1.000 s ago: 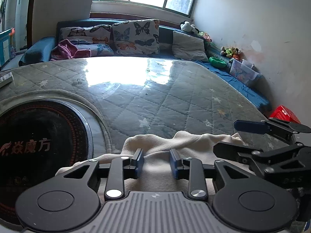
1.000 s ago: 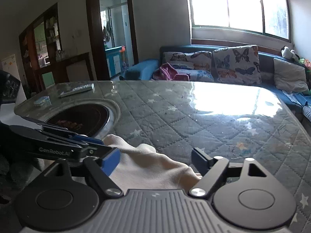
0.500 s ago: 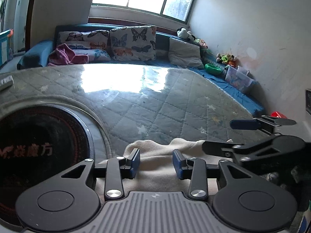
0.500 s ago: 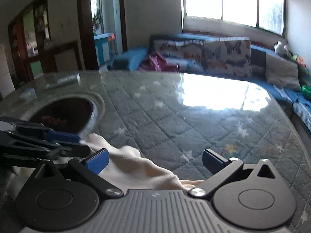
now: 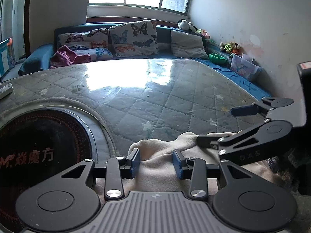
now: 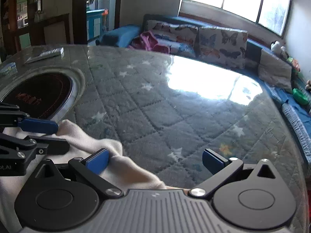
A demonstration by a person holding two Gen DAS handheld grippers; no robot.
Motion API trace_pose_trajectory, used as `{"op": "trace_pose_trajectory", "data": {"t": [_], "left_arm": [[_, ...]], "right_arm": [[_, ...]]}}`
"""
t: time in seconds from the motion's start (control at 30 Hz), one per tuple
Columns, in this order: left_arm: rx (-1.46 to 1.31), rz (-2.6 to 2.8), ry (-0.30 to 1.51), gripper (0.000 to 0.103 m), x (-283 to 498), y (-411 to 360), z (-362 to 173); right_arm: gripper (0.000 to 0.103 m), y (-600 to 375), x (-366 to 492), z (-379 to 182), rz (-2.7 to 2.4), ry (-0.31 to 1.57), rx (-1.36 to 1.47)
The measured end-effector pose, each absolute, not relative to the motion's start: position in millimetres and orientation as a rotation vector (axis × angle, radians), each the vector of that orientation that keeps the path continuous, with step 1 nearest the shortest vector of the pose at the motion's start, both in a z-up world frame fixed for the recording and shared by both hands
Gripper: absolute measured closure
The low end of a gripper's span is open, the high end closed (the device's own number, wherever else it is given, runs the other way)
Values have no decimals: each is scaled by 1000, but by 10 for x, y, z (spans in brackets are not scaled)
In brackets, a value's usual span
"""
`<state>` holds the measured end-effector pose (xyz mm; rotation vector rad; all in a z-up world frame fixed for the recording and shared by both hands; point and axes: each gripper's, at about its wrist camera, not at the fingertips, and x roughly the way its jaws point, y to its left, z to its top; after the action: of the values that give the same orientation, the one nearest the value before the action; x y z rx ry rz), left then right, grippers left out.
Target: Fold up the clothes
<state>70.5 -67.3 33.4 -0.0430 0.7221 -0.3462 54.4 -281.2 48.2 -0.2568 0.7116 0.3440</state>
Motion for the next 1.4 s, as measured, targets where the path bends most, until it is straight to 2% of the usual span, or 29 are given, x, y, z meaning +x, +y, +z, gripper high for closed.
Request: {"op": "trace_pose_trajectory", "data": {"t": [0.3,0.67,1.03,1.4], "left_arm": [[-51,-365,681,60,484,-659,440],[7,-355,663,60,334,-828,324],[13,-336,650,57,300,-845,278],[14,-325,645,54,289,-843,263]], "right_arm": [[0,-2847,168,613,350,616,-289],[0,-2649,-401,423,327,466,-452],[0,-2636,-665,421,339,362,-458],[0,-2685,-797,330,323,408,-488]]}}
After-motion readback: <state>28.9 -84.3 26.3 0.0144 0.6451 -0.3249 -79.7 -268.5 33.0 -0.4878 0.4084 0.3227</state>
